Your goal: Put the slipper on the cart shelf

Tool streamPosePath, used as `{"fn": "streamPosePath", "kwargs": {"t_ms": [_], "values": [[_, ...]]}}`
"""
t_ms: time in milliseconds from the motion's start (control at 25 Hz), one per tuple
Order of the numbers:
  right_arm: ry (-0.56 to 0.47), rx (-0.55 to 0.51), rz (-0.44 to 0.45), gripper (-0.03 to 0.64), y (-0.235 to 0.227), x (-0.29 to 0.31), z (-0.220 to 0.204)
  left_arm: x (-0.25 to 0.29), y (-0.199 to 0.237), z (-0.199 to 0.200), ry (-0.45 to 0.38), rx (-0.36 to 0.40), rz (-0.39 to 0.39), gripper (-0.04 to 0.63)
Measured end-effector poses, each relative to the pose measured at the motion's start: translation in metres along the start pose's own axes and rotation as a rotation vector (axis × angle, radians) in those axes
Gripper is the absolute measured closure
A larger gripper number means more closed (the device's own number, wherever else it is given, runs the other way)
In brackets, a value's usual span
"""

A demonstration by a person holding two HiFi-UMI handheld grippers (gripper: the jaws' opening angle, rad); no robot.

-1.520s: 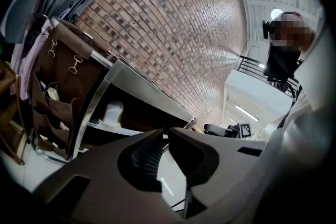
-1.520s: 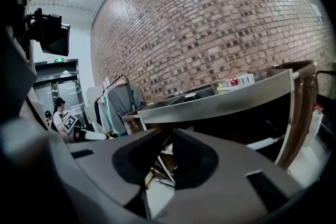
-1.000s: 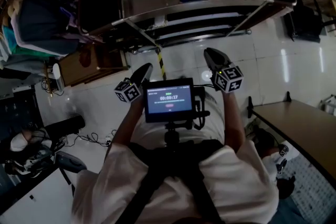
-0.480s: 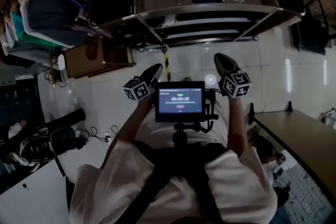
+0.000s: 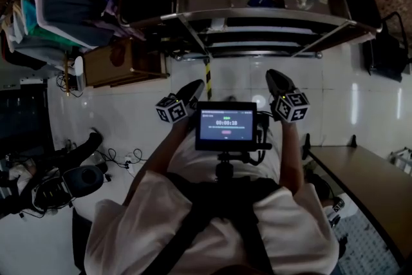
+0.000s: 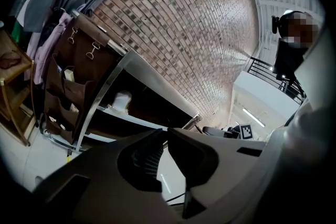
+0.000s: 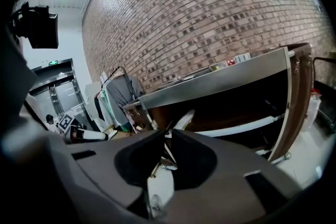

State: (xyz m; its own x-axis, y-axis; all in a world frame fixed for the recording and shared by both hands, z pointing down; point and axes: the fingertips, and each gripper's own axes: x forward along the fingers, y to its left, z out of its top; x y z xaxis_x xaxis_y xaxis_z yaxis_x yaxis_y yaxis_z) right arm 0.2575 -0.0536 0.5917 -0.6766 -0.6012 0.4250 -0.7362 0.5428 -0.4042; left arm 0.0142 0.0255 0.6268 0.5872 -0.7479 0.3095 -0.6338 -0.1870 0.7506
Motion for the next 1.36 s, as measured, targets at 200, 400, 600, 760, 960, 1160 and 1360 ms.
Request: {"fn": "streamPosePath", "kwargs": {"t_ms": [200, 400, 600, 760, 960, 1160, 1360], "values": [[0.017, 0.006, 0.001, 0.571, 0.002, 0.006, -0.004, -0.005, 0.003, 0.003, -0.013, -0.012, 0.006, 0.580], [0.023, -0.059, 0.009, 0.572, 0.014, 0.009, -0.003, -0.012, 0.009, 0.005, -0.026, -0.024, 0.012, 0.580], [-0.017, -0.115, 0.027, 0.574, 0.027, 0.008, 0.007, -0.013, 0.013, 0.004, -0.033, -0.043, 0.018, 0.580], [-0.027, -0.106, 0.030, 0.574, 0.028, 0.007, 0.008, -0.010, 0.013, 0.002, -0.026, -0.052, 0.016, 0.580], [-0.026, -0.083, 0.035, 0.574, 0.030, 0.007, 0.002, -0.007, 0.017, -0.001, -0.014, -0.071, 0.020, 0.580], [-0.008, -0.052, 0.031, 0.574, 0.027, 0.006, -0.010, -0.007, 0.020, -0.004, -0.011, -0.083, 0.029, 0.580], [-0.011, -0.030, 0.019, 0.574, 0.020, 0.011, -0.011, -0.009, 0.024, -0.003, -0.026, -0.098, 0.041, 0.580]]}}
